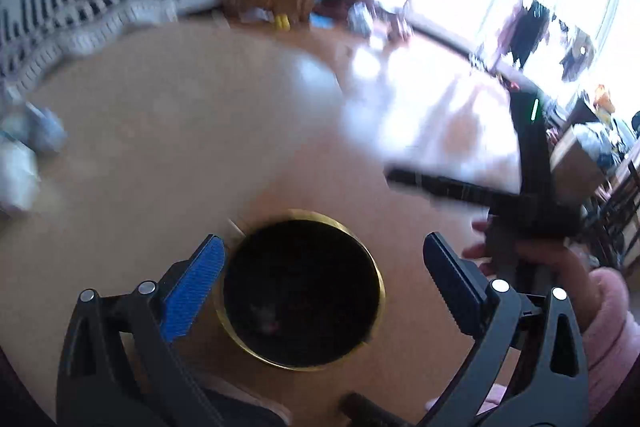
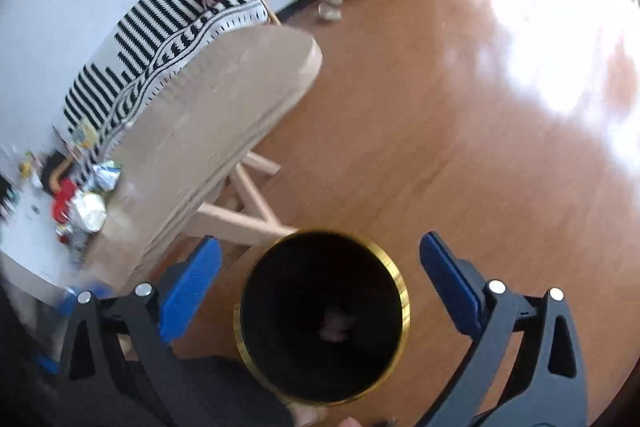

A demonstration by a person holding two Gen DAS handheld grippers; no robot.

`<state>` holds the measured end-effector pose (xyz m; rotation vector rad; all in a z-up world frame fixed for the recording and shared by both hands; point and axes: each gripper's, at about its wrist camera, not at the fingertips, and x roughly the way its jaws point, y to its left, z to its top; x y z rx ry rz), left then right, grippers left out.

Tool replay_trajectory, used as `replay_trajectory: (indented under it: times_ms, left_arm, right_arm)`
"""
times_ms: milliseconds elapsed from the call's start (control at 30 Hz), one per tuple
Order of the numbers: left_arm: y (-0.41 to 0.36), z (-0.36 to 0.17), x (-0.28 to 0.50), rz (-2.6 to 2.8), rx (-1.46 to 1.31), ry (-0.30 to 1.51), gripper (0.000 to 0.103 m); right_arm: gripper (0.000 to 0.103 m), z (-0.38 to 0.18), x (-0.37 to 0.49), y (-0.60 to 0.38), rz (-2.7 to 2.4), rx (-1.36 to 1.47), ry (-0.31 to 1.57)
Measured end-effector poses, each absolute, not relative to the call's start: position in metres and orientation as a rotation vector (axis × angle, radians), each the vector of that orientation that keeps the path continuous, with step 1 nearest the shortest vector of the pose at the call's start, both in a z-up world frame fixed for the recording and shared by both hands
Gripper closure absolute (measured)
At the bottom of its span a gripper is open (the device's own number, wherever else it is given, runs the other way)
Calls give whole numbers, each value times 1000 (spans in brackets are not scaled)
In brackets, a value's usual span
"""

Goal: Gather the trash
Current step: 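Grasp the crumpled foil with the left tool while the right tool grasps the white paper cup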

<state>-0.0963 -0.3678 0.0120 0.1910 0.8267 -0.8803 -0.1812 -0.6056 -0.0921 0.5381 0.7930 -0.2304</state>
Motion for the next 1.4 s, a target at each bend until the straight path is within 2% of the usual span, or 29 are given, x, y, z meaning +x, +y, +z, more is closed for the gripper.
replay_trajectory:
  times_ms: [133,300,500,667,933,1033,1200,1233,1267,1333,1400]
  left_arm:
    - [-283,45,-72,-701,150,752,6]
    - [-140,42,-47,-381,99,734,6]
    - [-34,26,-20,-205,52,799,6]
    - [-8,8,4,-223,48,836,6]
    - [-3,-13,13,-319,43,849,6]
    - [1,-18,17,-323,49,876,6]
    - [4,-26,22,-337,69,909,6]
    - [4,-27,23,-343,64,916,6]
    - [5,-29,26,-345,60,926,8]
    - [4,-35,31,-349,56,968,33]
    - [-3,-38,32,-336,100,977,50]
  right_arm:
    - [7,-89,-170,-581,-193,464,772]
    - [7,-73,-141,-535,-98,431,750]
    - [7,-34,-96,-437,146,271,749]
    - [7,-8,-41,-361,274,135,787]
    - [7,-14,35,-283,337,112,822]
    - [15,-23,60,-274,330,151,851]
    - [17,-29,92,-269,286,158,857]
    - [22,-32,96,-269,281,165,858]
    - [26,-35,101,-268,279,182,862]
    - [48,-40,104,-268,289,196,873]
    - [48,-41,104,-266,301,190,866]
